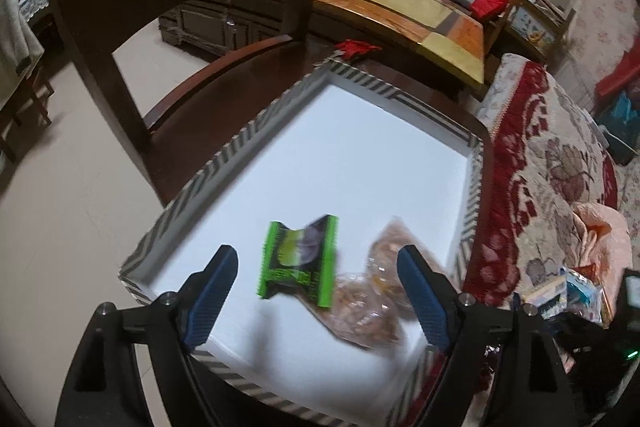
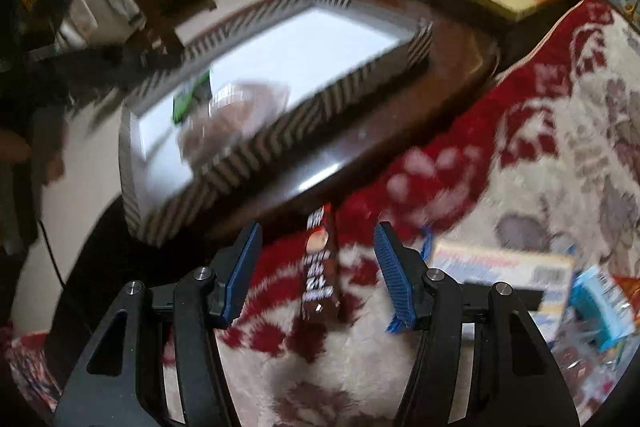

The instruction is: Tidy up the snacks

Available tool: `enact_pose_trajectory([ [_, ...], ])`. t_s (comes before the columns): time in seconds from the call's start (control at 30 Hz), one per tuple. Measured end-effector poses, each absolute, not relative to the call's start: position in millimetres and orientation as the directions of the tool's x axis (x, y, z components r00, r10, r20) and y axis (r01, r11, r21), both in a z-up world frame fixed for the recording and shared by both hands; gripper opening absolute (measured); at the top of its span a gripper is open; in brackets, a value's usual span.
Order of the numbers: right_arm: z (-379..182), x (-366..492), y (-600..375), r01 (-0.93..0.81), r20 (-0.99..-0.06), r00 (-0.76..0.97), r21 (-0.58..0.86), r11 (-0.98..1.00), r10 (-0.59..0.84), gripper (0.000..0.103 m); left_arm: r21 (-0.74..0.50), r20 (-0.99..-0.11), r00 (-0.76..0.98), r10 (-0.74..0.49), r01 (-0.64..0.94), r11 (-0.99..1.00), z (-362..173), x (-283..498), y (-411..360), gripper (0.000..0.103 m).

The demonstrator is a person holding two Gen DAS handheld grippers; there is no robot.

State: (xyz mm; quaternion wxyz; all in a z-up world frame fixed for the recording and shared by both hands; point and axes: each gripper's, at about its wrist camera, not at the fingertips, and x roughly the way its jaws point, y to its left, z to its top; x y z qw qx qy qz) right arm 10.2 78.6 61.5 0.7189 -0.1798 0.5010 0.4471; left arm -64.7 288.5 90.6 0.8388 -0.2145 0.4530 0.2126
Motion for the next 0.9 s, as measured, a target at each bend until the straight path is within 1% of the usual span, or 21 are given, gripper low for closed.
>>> enact_pose_trajectory([
  [0.07,50,4,83,-0.835,-0.899,0.092,0.165,0.524,0.429,0.058,-0.172,-0.854,0.500,0.147,-0.538,0.825,91,-63,282,0.084],
  [0.13,39,-2,91,-0.849,-0.915,0.104,0.122,0.514,0.390,0.054,-0.175,-0.857,0.496,0.136,-0.529,0.830,89,-62,278,0.084],
  [0.2,31,-3,96,-0.850,-0.926,0.112,0.099,0.517,0.361,0.039,-0.176,-0.860,0.493,0.129,-0.526,0.832,88,-61,275,0.084],
  [0.23,28,-2,97,-0.847,-0.930,0.118,0.089,0.524,0.349,0.035,-0.178,-0.862,0.492,0.126,-0.525,0.832,87,-60,274,0.084],
  [0.27,25,-1,97,-0.844,-0.933,0.128,0.076,0.532,0.336,0.026,-0.181,-0.862,0.491,0.123,-0.525,0.832,86,-60,272,0.084],
  [0.3,24,-3,97,-0.841,-0.933,0.138,0.067,0.537,0.332,0.022,-0.183,-0.863,0.490,0.119,-0.524,0.832,85,-60,272,0.084],
  [0.33,25,-2,96,-0.839,-0.931,0.140,0.069,0.540,0.338,0.019,-0.183,-0.864,0.489,0.118,-0.524,0.832,84,-60,271,0.084],
  [0.4,27,-2,91,-0.835,-0.928,0.136,0.081,0.545,0.347,0.018,-0.183,-0.866,0.486,0.115,-0.523,0.833,83,-59,268,0.084],
  [0.67,39,-21,50,-0.821,-0.922,0.130,0.107,0.561,0.365,0.017,-0.192,-0.868,0.491,0.077,-0.474,0.859,82,-55,241,0.084],
  [0.7,40,-24,41,-0.812,-0.920,0.129,0.116,0.573,0.369,0.014,-0.195,-0.868,0.492,0.068,-0.464,0.864,82,-54,235,0.084],
  [0.77,38,-32,19,-0.789,-0.924,0.142,0.110,0.604,0.354,0.013,-0.208,-0.869,0.494,0.044,-0.443,0.872,83,-54,223,0.084],
  [0.9,34,-47,-14,-0.726,-0.912,0.114,0.193,0.660,0.393,0.013,-0.224,-0.869,0.494,-0.005,-0.385,0.896,84,-54,190,0.084],
])
